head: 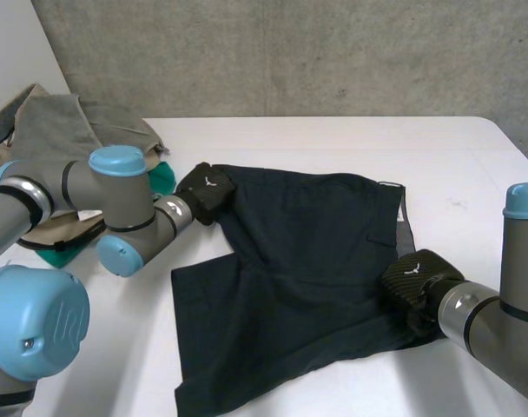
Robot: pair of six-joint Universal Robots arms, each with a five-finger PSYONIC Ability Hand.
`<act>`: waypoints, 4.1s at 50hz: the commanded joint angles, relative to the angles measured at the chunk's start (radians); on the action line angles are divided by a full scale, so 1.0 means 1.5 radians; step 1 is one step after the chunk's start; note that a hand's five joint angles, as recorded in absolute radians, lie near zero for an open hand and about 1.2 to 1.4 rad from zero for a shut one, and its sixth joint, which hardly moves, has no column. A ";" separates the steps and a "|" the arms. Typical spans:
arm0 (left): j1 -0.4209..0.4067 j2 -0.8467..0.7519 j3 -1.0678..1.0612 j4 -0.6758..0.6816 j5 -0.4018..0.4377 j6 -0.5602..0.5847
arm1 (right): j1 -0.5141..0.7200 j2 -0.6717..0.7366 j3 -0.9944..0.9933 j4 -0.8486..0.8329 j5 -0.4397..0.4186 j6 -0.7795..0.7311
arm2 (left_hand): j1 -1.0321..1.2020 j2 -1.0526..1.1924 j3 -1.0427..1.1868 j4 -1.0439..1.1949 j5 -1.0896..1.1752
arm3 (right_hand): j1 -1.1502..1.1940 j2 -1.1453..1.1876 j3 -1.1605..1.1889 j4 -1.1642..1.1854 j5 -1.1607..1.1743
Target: Fold the laundry.
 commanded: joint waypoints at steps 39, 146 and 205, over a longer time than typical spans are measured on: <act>0.007 0.102 -0.109 -0.038 -0.094 -0.082 | 0.002 -0.009 0.005 0.001 0.000 -0.002 | -0.273 -0.302 -0.299 -0.302 -0.284 | 0.185 0.142 0.132 0.132 0.134; 0.039 0.260 -0.361 0.060 -0.043 -0.132 | -0.007 -0.029 0.011 -0.002 0.000 -0.001 | -0.252 -0.281 -0.278 -0.281 -0.263 | 0.185 0.142 0.132 0.132 0.134; -0.017 0.407 -0.469 -0.013 -0.297 -0.040 | -0.007 -0.041 0.013 -0.002 -0.005 0.000 | -0.531 -0.561 -0.558 -0.561 -0.543 | 0.185 0.142 0.132 0.132 0.134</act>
